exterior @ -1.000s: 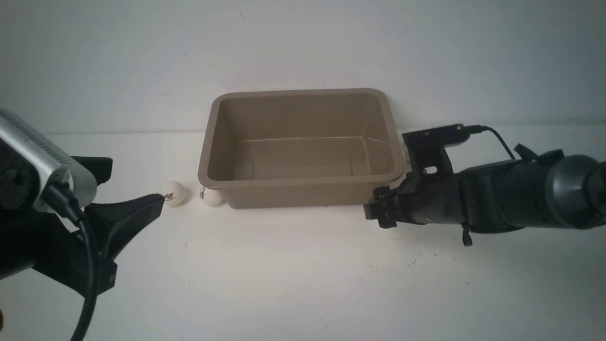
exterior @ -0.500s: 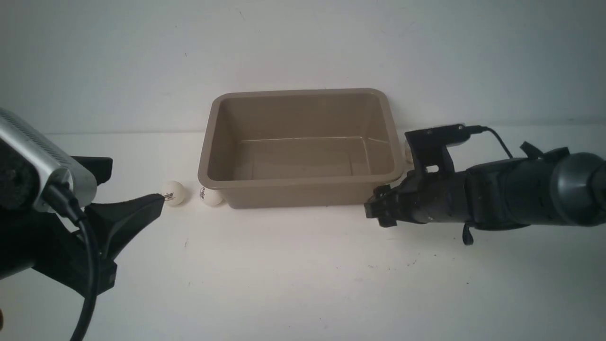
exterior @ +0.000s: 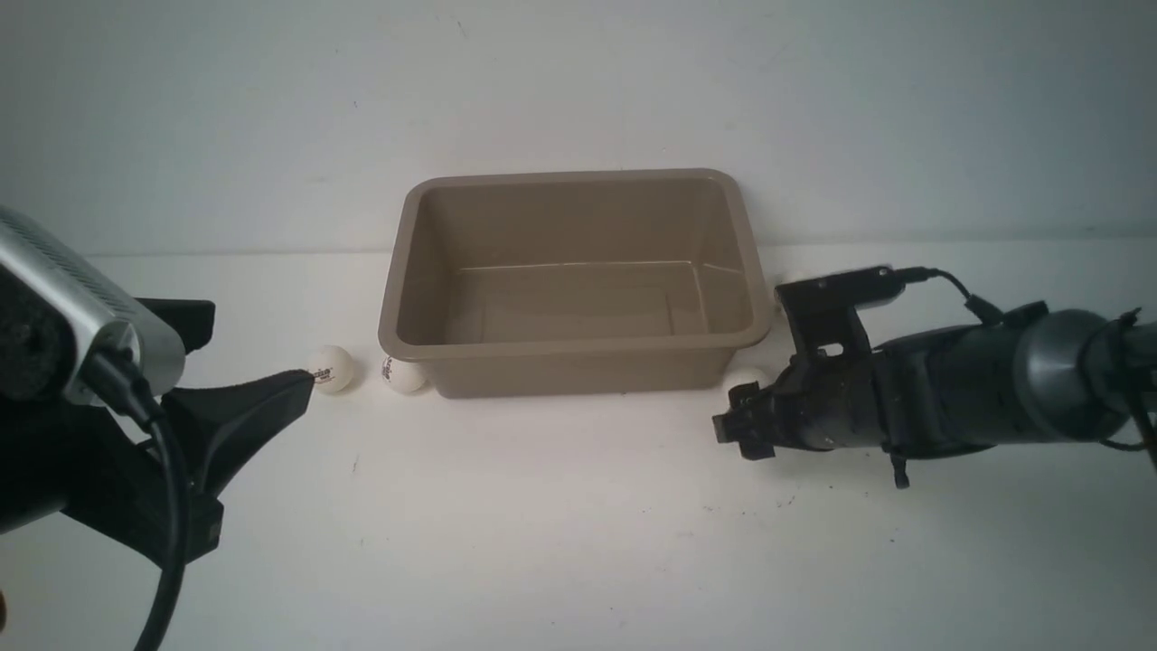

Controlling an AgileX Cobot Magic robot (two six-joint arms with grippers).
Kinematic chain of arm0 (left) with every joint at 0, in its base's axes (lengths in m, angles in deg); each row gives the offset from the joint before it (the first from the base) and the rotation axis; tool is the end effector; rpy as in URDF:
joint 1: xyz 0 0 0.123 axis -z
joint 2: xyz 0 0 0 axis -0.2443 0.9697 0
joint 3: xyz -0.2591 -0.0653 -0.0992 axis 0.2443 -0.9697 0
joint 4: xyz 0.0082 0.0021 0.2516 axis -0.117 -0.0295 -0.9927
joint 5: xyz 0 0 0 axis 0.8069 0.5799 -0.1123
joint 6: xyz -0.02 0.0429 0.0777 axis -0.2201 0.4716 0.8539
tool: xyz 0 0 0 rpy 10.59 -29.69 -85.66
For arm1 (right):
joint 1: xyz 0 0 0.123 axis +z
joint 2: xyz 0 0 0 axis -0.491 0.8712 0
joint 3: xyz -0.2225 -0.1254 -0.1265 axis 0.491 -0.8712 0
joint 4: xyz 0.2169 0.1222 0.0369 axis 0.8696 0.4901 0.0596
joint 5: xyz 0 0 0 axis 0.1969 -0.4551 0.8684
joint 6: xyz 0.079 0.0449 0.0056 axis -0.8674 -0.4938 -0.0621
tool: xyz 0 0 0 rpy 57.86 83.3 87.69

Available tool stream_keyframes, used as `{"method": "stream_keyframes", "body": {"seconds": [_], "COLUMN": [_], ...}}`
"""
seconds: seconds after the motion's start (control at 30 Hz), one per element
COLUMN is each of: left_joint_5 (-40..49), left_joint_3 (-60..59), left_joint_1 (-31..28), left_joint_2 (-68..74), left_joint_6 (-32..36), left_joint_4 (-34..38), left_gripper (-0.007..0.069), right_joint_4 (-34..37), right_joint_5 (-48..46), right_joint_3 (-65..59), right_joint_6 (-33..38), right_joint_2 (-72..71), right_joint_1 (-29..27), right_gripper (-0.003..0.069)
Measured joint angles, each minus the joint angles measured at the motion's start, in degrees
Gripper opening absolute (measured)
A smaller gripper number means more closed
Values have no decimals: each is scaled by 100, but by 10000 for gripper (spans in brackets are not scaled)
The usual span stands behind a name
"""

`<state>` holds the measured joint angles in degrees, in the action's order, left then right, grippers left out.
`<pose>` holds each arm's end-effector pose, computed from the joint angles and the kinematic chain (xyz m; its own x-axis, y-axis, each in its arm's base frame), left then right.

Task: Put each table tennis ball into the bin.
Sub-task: Use the right arm to clamp the table tennis ball closest to it

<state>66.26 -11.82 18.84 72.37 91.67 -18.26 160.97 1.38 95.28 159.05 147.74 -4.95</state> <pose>0.1478 -0.0504 0.3315 -0.2576 0.2727 -0.9270 0.5492 0.8306 0.0917 0.3549 0.1586 0.1224 -0.7372 -0.1896 -0.6485 -0.3018 0.9512 0.0649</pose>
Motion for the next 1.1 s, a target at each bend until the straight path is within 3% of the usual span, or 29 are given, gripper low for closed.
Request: {"method": "stream_keyframes", "body": {"seconds": [0.53,0.73,1.1], "left_joint_5": [17,28,113], "left_joint_3": [0,0,0], "left_joint_1": [0,0,0], "left_joint_2": [0,0,0], "left_joint_6": [0,0,0], "left_joint_4": [0,0,0], "left_gripper": [499,499,499], "right_joint_4": [11,11,1], "right_joint_5": [310,261,-918], "right_joint_3": [-6,-6,162], "right_joint_6": [346,400,27], "right_joint_2": [-590,-586,-586], "right_joint_1": [-28,-403,-1031], "right_gripper": [519,519,519]}}
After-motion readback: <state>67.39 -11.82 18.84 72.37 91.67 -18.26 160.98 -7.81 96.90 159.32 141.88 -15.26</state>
